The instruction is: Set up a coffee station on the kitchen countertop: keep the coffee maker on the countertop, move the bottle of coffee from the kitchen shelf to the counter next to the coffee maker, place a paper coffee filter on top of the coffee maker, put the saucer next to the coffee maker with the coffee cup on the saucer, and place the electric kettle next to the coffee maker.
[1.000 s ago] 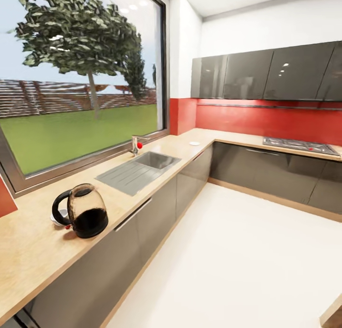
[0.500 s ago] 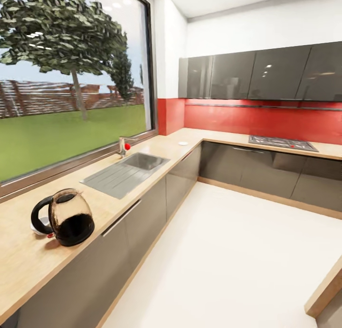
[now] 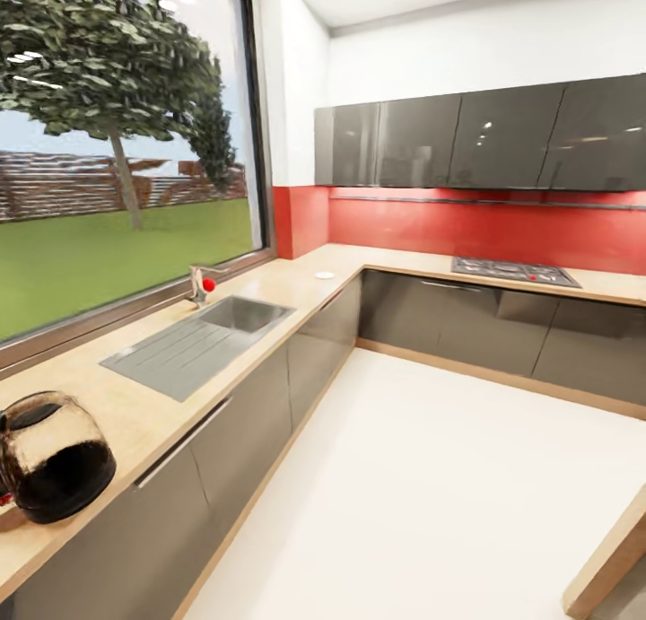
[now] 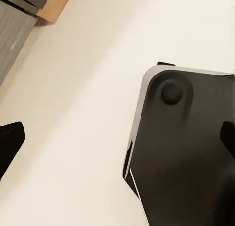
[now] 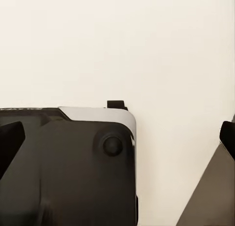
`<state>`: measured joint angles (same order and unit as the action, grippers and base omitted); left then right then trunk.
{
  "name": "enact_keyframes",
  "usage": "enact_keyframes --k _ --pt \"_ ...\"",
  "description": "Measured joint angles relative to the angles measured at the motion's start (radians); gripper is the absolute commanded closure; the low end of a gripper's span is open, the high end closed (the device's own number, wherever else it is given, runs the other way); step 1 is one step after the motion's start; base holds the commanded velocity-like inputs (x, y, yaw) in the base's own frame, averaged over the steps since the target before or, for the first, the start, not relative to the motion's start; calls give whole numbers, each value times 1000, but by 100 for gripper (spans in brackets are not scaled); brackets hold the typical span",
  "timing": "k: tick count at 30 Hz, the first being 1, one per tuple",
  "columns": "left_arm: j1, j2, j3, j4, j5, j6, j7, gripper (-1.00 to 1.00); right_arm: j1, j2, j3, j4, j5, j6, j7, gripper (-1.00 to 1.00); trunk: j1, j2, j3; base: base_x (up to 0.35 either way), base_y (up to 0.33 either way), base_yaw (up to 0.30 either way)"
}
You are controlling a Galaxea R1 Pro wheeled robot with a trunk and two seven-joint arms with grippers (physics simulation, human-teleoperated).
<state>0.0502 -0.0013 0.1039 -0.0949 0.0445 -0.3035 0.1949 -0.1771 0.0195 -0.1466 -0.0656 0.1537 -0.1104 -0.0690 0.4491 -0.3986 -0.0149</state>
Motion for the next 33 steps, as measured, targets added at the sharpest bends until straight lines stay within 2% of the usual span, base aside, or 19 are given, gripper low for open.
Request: enact_keyframes --k 9,15,17,33 --pt "0 1 0 0 0 -1 0 -100 0 0 0 0 0 0 0 -100 0 0 0 286 -209 -200" --pt "0 3 0 0 0 -1 0 -100 0 3 1 0 0 0 0 -100 0 0 0 286 -206 -14" --pt "1 3 0 0 0 -2 0 -100 0 14 2 1 0 0 0 -100 0 0 0 293 -159 0" --pt "1 2 0 0 0 -3 0 -100 0 17 0 0 0 0 0 -100 0 0 0 328 -45 0"
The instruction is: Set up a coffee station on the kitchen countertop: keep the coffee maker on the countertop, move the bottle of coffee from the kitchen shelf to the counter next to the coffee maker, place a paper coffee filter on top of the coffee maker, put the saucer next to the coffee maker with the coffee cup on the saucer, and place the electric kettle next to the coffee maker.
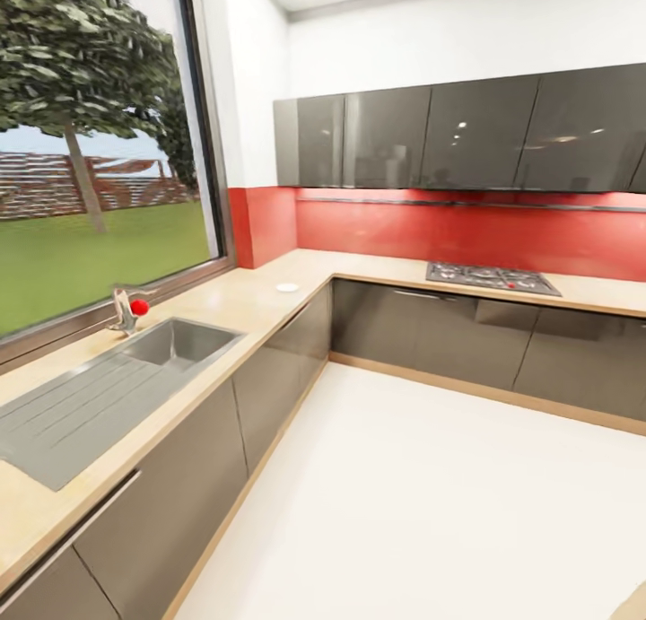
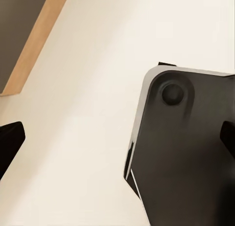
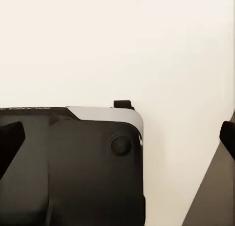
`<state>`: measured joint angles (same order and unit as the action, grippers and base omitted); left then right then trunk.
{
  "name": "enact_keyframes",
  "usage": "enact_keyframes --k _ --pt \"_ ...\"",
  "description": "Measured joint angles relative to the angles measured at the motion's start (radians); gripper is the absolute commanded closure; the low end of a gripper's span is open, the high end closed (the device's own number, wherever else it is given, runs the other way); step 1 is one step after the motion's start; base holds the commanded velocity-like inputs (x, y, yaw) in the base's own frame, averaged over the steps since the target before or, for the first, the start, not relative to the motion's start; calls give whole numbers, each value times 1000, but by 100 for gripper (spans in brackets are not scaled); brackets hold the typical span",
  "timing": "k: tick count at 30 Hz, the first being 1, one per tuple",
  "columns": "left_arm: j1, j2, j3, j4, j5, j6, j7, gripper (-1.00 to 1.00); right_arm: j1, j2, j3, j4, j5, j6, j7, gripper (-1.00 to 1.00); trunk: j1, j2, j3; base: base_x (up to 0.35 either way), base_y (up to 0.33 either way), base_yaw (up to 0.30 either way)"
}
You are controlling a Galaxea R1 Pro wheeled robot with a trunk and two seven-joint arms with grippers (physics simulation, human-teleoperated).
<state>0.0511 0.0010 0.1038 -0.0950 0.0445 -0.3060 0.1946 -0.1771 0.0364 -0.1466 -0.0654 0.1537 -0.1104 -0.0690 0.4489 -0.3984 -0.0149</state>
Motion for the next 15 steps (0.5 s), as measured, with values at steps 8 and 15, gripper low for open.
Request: enact_keyframes --k 8,15 --pt "0 -1 0 0 0 0 0 -100 0 0 0 0 0 0 0 -100 0 0 0 331 -115 0" --pt "0 -1 0 -1 0 0 0 -100 0 0 0 0 0 0 0 -100 0 0 0 310 -174 0"
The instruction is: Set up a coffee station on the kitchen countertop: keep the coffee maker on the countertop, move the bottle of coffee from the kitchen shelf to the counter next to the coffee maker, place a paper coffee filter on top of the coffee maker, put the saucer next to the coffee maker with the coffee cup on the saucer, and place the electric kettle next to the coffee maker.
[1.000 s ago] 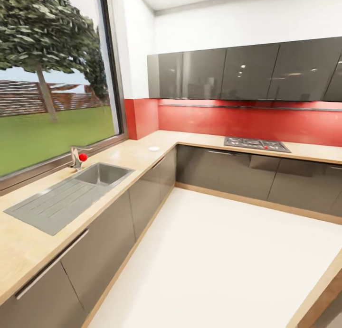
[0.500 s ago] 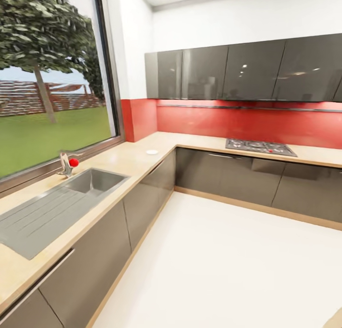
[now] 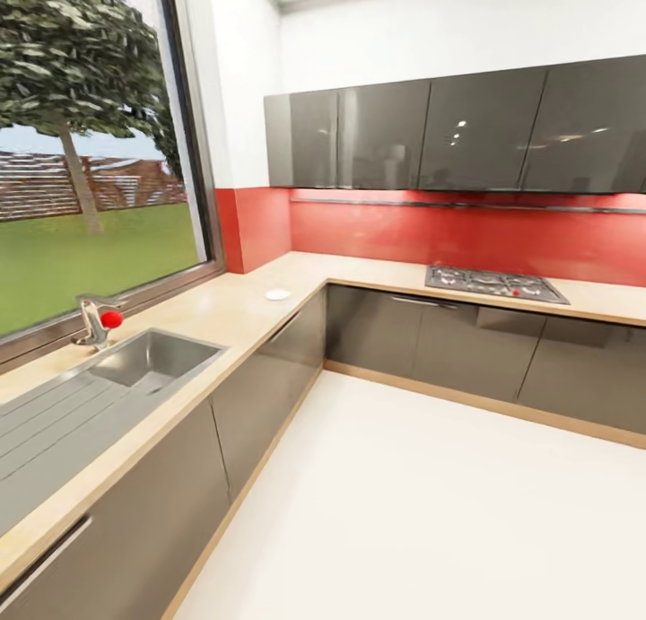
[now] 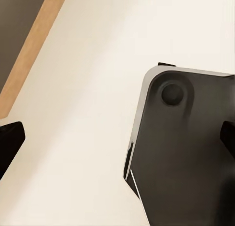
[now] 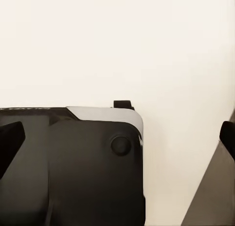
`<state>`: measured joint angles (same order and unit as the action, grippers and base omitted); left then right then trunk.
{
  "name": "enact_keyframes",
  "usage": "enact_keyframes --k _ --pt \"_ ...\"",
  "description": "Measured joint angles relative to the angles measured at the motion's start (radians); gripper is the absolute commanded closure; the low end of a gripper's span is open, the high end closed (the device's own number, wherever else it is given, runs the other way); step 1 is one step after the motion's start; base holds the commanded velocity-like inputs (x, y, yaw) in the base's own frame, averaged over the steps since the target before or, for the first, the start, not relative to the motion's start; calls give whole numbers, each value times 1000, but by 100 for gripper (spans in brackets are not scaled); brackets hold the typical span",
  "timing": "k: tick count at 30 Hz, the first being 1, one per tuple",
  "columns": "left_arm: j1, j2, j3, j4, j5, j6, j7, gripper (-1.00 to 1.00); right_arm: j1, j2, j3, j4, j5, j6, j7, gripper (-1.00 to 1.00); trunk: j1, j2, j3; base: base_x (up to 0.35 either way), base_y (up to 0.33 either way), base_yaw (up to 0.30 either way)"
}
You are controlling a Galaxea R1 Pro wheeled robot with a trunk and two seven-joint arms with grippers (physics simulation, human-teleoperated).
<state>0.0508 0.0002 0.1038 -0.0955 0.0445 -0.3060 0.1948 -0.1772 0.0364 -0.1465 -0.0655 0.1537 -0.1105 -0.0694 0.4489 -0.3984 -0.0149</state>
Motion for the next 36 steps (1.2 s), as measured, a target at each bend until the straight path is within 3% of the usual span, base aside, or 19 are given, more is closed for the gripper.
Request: enact_keyframes --k 18,36 --pt "0 2 1 1 4 -1 0 -100 0 0 0 0 0 0 0 -100 0 0 0 295 -199 0" --pt "1 2 1 1 4 -2 0 -100 0 0 0 1 0 0 0 -100 0 0 0 330 -113 0"
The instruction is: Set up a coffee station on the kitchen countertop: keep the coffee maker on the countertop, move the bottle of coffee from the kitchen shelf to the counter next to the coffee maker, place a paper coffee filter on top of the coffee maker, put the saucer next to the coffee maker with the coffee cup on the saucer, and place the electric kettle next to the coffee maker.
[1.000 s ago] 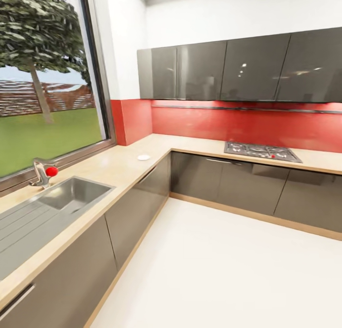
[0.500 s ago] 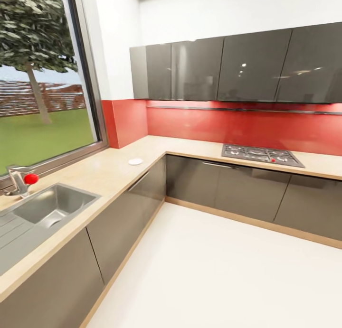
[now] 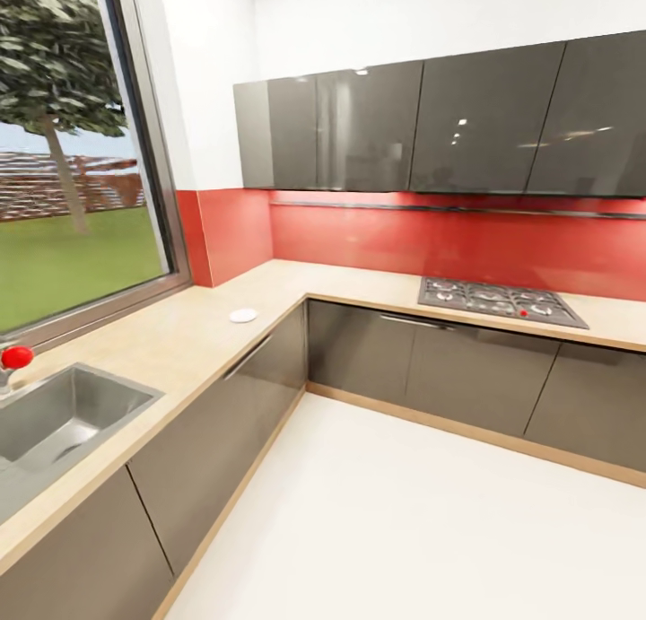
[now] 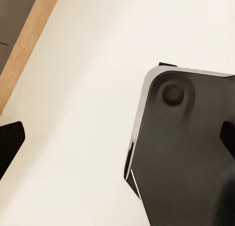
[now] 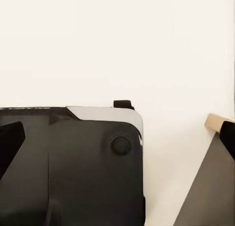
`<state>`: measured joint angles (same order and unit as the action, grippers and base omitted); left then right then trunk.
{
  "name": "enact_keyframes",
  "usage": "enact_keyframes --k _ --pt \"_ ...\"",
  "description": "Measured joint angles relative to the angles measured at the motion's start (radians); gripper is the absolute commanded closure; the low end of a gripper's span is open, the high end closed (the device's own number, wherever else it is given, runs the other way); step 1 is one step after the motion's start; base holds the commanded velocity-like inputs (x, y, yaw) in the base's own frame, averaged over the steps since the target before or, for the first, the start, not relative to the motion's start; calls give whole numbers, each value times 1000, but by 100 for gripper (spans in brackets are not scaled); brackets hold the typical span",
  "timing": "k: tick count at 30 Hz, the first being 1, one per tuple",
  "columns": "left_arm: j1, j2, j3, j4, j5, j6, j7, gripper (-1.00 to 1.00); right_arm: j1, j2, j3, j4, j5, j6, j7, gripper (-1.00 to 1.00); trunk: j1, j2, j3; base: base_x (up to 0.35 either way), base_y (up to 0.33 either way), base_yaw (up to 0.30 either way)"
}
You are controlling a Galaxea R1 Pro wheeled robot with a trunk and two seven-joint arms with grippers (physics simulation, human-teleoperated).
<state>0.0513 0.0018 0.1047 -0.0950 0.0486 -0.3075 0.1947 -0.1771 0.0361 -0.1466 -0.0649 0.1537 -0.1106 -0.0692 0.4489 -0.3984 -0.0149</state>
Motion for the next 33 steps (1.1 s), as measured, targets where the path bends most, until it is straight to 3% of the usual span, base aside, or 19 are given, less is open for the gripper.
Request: enact_keyframes --k 33 --pt "0 -2 1 0 0 0 0 -100 0 0 1 1 0 0 0 -100 0 0 0 310 -180 0"
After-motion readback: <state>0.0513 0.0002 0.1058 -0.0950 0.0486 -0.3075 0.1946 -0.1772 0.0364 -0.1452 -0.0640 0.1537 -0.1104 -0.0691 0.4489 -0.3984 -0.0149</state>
